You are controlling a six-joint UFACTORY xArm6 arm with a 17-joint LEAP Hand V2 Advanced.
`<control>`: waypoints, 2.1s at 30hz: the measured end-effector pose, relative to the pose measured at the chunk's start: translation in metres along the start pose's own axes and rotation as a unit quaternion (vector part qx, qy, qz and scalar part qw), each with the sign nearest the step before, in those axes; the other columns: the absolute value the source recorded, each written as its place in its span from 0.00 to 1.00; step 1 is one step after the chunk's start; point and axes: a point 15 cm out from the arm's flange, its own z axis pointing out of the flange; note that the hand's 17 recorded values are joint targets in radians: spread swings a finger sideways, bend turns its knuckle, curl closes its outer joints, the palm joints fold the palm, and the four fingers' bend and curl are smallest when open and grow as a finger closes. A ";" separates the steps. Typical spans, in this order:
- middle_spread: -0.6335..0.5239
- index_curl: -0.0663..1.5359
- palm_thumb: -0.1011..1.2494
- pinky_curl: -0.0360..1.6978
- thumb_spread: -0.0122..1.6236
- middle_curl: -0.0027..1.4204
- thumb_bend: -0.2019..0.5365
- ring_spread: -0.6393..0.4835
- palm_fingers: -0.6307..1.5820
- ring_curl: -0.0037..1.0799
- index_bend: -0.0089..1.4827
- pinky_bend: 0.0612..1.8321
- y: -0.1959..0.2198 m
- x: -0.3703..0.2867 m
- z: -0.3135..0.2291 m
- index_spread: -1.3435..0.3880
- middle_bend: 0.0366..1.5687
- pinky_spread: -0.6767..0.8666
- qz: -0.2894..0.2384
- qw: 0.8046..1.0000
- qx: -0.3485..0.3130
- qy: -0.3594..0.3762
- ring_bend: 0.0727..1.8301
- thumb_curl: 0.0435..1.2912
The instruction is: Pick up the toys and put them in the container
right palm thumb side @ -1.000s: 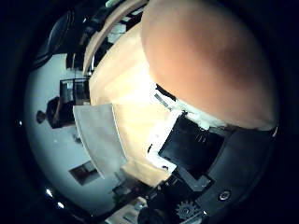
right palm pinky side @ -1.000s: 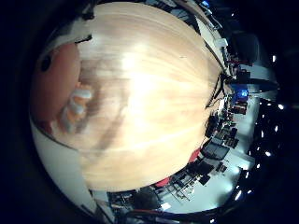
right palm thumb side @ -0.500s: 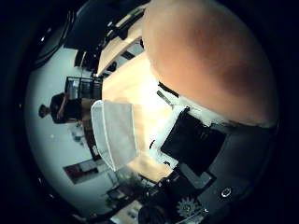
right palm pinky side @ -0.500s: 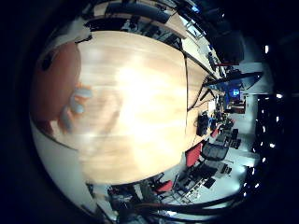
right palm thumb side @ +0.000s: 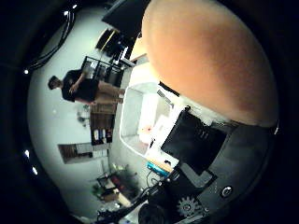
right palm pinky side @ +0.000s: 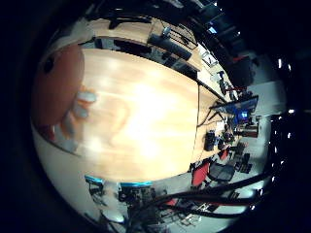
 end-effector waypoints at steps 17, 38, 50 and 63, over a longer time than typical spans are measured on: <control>0.37 0.44 0.66 0.33 0.77 0.41 0.26 0.38 0.86 0.47 0.66 0.66 0.017 -0.187 0.047 0.60 0.79 0.21 -0.112 0.993 -0.023 -0.033 0.73 0.19; 0.37 0.45 0.65 0.34 0.78 0.41 0.26 0.38 0.86 0.47 0.66 0.66 0.019 -0.238 0.063 0.60 0.80 0.21 -0.146 0.988 -0.026 -0.035 0.73 0.19; 0.37 0.45 0.62 0.34 0.78 0.40 0.24 0.37 0.85 0.47 0.65 0.65 0.019 -0.237 0.064 0.60 0.79 0.20 -0.147 0.988 -0.026 -0.035 0.73 0.18; 0.31 0.40 0.29 0.32 0.66 0.31 0.16 0.34 0.35 0.40 0.42 0.55 0.032 -0.224 0.091 0.49 0.50 0.25 -0.150 0.987 -0.062 -0.017 0.56 0.12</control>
